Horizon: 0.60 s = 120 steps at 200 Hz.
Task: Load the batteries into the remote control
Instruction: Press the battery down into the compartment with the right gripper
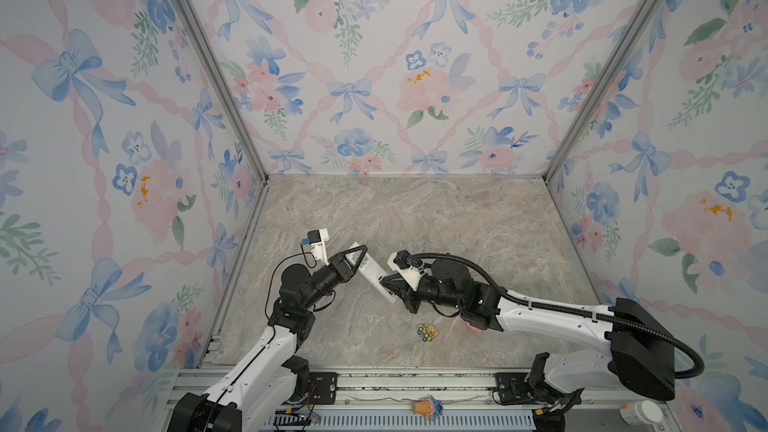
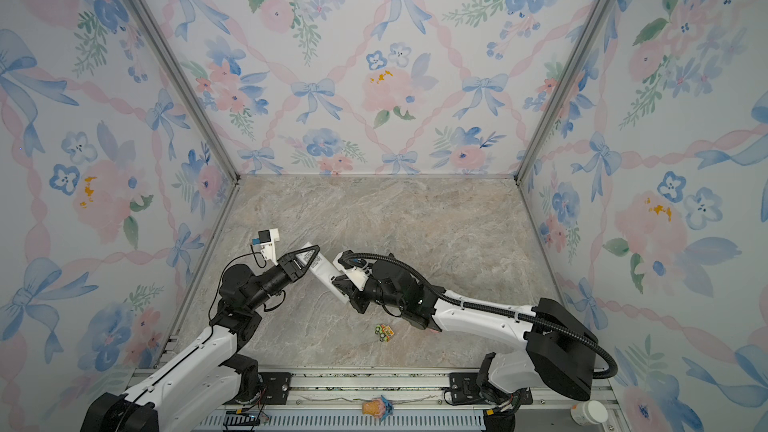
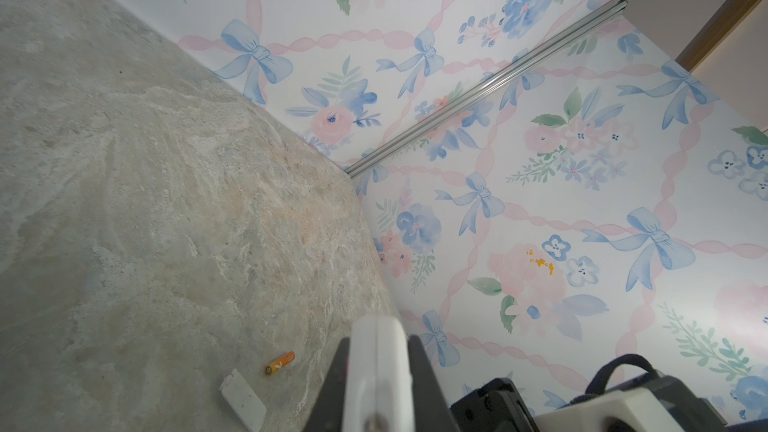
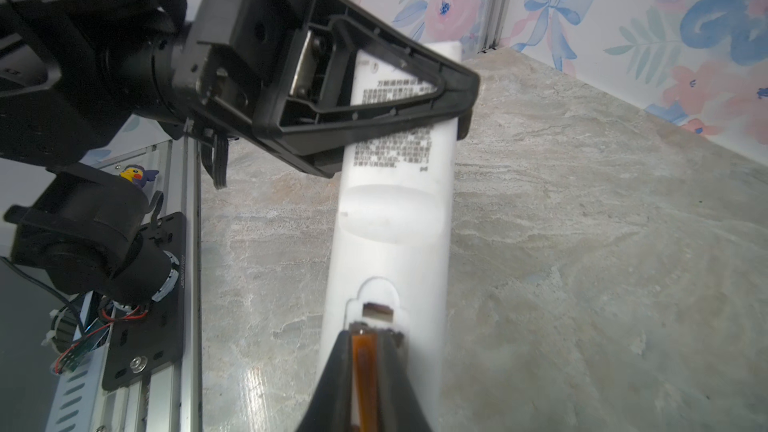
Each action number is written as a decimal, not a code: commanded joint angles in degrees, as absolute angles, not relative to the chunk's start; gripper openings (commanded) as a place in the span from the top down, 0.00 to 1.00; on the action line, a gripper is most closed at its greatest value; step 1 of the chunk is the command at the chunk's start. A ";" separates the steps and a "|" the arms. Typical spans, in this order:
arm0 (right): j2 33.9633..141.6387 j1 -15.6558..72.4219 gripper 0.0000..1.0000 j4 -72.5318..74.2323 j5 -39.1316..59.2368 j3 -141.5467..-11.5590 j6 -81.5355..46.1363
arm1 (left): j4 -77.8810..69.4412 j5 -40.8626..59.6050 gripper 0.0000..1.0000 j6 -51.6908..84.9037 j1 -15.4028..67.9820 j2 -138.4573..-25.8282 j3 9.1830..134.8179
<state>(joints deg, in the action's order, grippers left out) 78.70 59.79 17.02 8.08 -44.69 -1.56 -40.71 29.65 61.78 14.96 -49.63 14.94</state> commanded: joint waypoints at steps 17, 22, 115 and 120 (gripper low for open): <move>77.70 60.37 0.84 6.65 6.49 -47.52 3.69 | -43.14 29.98 1.00 61.48 14.52 -48.48 14.45; 77.82 60.36 0.83 6.00 6.19 -47.75 4.18 | -43.15 29.97 1.00 61.43 14.51 -48.52 14.41; 84.62 61.58 0.84 -9.90 -2.81 -57.63 11.39 | -43.12 30.41 1.00 59.96 14.50 -50.26 14.32; 85.09 61.76 0.84 -10.47 -3.42 -58.06 11.72 | -43.09 30.34 1.00 59.94 14.48 -50.35 14.31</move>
